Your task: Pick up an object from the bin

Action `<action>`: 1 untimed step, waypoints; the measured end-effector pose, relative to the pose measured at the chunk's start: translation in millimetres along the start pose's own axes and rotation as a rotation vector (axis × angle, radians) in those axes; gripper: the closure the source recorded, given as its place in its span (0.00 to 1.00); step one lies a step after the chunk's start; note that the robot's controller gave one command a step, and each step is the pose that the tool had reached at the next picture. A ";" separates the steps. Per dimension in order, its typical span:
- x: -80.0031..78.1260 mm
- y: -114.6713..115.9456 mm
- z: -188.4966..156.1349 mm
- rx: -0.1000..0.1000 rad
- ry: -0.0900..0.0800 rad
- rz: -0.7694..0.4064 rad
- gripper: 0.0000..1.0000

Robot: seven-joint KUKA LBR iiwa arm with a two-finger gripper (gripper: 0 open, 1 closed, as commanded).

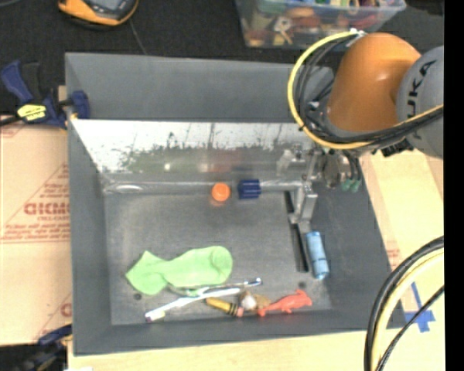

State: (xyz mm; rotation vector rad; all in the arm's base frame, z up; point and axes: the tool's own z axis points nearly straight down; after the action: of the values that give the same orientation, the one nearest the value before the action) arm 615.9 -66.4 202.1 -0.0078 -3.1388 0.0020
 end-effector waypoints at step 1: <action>-1.6 -0.3 -4.1 0.002 -0.007 -0.001 0.00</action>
Offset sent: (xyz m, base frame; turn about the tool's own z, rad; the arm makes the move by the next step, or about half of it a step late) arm -0.0498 0.1081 -0.1321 0.0146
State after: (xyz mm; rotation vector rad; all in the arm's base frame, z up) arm 617.5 -66.7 206.3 -0.0056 -3.1462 0.0049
